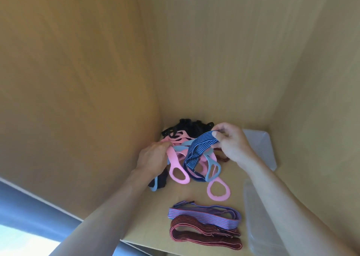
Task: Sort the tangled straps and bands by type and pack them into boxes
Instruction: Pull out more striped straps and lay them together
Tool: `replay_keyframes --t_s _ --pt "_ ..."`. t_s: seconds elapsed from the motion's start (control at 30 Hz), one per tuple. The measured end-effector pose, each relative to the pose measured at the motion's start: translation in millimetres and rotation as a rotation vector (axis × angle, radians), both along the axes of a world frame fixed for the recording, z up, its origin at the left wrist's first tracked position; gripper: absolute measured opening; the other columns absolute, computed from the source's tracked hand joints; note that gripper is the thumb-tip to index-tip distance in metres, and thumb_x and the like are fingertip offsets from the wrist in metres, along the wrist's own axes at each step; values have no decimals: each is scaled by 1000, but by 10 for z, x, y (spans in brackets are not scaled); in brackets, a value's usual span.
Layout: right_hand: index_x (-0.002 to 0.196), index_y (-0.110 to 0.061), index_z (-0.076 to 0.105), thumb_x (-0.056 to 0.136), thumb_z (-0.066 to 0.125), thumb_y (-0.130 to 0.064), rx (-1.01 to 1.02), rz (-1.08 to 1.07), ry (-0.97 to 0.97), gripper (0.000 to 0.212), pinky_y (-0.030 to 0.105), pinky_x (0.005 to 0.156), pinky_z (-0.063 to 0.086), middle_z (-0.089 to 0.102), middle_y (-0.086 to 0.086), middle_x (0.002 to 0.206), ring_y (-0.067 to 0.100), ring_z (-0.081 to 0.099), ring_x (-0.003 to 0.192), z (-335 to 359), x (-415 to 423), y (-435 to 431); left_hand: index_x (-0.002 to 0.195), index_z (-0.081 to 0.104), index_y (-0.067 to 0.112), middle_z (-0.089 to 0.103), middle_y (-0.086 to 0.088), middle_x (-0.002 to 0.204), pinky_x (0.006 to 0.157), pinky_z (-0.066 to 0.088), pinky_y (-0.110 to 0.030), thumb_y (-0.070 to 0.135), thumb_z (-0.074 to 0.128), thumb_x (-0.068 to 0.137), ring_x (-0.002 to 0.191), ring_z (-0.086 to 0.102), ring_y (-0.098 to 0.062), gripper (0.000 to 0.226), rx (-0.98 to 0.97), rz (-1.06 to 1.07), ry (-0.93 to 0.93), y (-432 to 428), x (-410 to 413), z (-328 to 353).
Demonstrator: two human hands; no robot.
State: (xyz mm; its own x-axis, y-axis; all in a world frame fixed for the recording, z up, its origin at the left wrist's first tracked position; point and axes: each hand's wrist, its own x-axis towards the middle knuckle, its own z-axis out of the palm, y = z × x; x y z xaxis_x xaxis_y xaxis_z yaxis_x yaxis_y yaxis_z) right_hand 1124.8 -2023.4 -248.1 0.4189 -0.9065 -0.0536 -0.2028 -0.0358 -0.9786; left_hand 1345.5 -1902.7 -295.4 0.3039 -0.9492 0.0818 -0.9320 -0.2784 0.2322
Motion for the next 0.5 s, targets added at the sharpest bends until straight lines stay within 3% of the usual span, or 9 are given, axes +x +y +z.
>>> replay_keyframes --t_s 0.07,0.23,0.4,0.5 --pt "90 -17 63 102 53 -5 31 -20 -80 19 32 71 58 68 6 91 15 69 62 71 -27 -2 124 59 24 66 2 116 77 51 -36 14 63 86 105 58 -22 39 -10 30 -11 -50 21 60" --pt "88 -9 60 101 52 1 111 -49 -335 18 25 59 56 68 7 84 13 68 66 268 -53 52 129 58 22 65 0 118 79 50 -36 12 67 83 107 56 -23 48 61 63 -76 -119 -9 125" --pt "92 -4 57 101 49 3 207 -22 -503 14 29 63 52 63 17 94 23 62 76 478 -86 98 132 57 31 61 3 125 87 47 -33 12 63 83 115 56 -22 53 211 14 -116 -114 -28 104" --pt "92 -4 57 101 49 2 231 0 -552 14 28 62 53 64 16 93 22 64 76 538 -92 107 143 43 25 47 -2 140 93 45 -35 18 66 87 128 50 -27 61 370 -1 -66 -100 -18 152"
